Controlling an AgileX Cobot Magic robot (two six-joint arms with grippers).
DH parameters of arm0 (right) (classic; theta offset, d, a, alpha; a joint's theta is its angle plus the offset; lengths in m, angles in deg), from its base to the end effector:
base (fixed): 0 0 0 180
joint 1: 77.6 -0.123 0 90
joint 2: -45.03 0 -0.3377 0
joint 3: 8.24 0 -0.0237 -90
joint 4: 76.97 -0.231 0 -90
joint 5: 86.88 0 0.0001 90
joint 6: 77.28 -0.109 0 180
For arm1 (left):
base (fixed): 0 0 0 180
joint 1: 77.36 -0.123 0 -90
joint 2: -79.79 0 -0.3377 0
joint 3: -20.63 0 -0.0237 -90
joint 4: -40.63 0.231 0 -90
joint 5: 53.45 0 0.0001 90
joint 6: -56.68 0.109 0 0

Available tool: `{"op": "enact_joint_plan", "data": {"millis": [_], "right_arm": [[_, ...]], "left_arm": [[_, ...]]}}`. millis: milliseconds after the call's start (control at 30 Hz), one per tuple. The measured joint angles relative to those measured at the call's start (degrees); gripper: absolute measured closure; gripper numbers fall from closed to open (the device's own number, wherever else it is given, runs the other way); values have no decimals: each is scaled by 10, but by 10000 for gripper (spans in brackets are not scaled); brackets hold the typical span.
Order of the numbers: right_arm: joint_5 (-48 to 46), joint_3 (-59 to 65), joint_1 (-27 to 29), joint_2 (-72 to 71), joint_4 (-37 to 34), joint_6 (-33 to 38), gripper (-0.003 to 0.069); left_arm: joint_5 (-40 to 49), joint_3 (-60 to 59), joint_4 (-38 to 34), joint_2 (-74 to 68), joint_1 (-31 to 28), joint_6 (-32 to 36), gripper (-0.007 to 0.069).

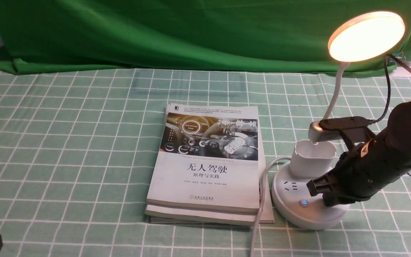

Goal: Turn off the desk lamp on the blue coffee tablecloth by hand.
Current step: 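Press the power button on the lamp base to turn the lamp off with the right gripper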

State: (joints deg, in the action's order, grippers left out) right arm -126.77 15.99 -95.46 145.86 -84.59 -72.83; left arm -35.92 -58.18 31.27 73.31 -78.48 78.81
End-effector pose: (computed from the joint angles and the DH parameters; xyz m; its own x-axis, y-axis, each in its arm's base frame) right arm 0.2777 0.0992 0.2366 -0.9258 -0.2726 -0.2618 -0.3042 0.9485 0.0885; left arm -0.0009 -0.0054 0.1799 -0.2059 0.2241 -0.9526 0.0773 0.9741 0.2124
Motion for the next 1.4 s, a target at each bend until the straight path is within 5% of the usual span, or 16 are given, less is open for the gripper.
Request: {"op": "enact_joint_plan", "data": {"millis": [1400], "right_arm": [[0, -5, -1, 23, 0, 0, 619]], "left_arm": [[0, 0, 0, 0, 0, 0, 624]]}}
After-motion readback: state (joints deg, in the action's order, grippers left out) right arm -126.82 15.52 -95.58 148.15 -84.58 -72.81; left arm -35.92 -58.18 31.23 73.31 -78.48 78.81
